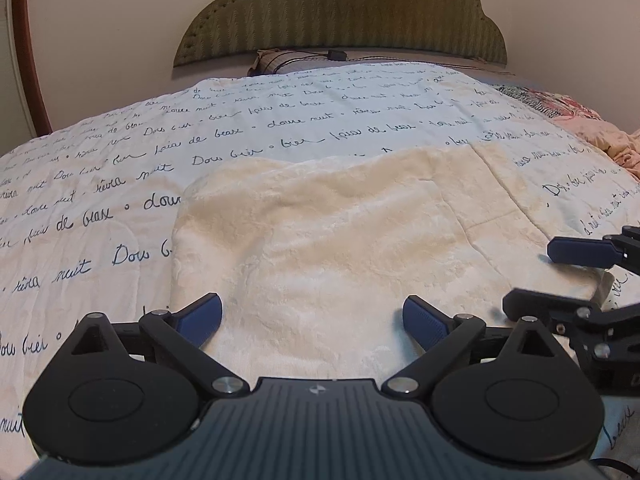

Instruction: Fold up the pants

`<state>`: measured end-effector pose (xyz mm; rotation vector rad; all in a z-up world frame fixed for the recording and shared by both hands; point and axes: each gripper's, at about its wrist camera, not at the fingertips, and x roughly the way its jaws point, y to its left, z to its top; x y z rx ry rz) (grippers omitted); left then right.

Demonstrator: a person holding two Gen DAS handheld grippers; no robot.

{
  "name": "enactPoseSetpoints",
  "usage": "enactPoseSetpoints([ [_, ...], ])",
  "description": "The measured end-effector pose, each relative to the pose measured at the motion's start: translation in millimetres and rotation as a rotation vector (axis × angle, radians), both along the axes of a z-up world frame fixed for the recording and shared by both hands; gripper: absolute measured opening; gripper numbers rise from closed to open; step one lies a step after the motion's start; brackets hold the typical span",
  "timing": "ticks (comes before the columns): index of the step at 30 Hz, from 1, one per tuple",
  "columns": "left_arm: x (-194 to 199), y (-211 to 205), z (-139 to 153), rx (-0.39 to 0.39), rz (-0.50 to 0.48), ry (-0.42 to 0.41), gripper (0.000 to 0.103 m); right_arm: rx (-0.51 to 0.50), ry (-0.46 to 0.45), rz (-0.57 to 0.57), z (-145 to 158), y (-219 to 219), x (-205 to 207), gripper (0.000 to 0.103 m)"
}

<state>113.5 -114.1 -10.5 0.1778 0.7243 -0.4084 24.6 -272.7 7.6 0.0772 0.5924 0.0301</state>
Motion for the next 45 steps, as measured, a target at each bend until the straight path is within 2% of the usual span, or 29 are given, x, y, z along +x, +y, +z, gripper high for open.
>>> enactPoseSetpoints([
  [5, -13.5, 0.1, -0.8, -0.001, 0.024, -0.015, 0.099, -0.029, 0.005, -0.002, -10.4, 7.3, -5.9, 0.076],
  [8, -18.9, -0.7, -5.8, 0.002, 0.033, -0.045, 0.101, -0.002, -0.015, -0.004, -15.1, 6.7, -8.2, 0.082],
  [10, -20.7, -0.5, -7.7, 0.000, 0.041, -0.056, 0.102, -0.019, -0.034, 0.005, -18.8, 10.9, -9.6, 0.089],
  [13, -22.3, -0.7, -10.5, 0.003, 0.045, -0.072, 0.103, -0.057, -0.077, 0.014, -26.0, 17.2, -13.9, 0.092],
  [16, -26.2, -1.0, -13.4, 0.005, 0.048, -0.099, 0.103, -0.056, -0.115, 0.013, -30.6, 17.9, -18.3, 0.093],
  [25, -28.2, 4.5, -18.3, -0.034, 0.060, -0.122, 0.103, -0.039, -0.135, 0.028, -29.9, 17.7, -21.4, 0.097],
  [45, -30.3, 9.1, -20.9, -0.049, 0.062, -0.138, 0.103, -0.029, -0.128, 0.030, -30.2, 16.8, -19.6, 0.099],
])
